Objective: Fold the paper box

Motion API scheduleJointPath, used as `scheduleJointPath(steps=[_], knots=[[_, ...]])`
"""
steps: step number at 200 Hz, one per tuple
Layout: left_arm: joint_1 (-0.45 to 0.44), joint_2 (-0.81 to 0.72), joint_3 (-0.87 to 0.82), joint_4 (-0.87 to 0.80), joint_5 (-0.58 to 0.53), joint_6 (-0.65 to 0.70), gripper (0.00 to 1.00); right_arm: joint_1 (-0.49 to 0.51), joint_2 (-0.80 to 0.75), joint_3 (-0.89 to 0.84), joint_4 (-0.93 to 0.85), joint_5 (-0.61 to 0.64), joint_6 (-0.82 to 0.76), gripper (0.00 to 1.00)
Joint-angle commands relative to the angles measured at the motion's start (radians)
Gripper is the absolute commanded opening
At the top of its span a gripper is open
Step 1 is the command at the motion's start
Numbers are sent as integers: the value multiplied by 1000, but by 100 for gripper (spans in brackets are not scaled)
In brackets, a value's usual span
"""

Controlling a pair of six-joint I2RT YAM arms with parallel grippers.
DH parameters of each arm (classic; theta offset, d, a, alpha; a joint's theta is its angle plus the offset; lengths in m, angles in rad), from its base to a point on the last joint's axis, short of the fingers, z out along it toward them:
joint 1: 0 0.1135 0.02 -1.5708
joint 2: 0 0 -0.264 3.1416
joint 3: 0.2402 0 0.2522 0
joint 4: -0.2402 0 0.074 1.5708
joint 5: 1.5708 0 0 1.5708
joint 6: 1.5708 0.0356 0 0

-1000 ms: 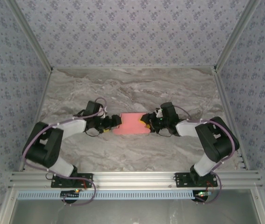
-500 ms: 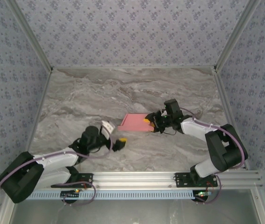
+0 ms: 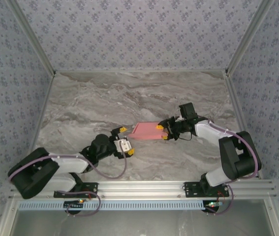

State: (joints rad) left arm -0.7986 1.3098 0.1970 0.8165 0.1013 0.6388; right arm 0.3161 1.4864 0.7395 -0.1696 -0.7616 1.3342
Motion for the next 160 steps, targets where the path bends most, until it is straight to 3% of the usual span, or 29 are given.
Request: scheduleJointPath(steps=[1,31,50,72,97,134,160], knots=[[-1,77,53,140,-29,62,99,-7,9,22,-65,-35,-23,40],[-3,181,143,101,-1,90,89,0,31,40,-56,-44,-17,40],[-5,268,154,210,11,73,86,4,41,48,-60,-45,-17,41],[-13,288,171,227,16,57,68,8,43,50,-62,-34,-9,43],[-14,241,188,136,36,65,55,12,46,51,-77,-12,-11,51],[-15,168,205,3,69,70,47,24,47,57,-76,3,1,65],[-15,117,268,-232,112,69,45,26,30,70,-88,8,1,77]])
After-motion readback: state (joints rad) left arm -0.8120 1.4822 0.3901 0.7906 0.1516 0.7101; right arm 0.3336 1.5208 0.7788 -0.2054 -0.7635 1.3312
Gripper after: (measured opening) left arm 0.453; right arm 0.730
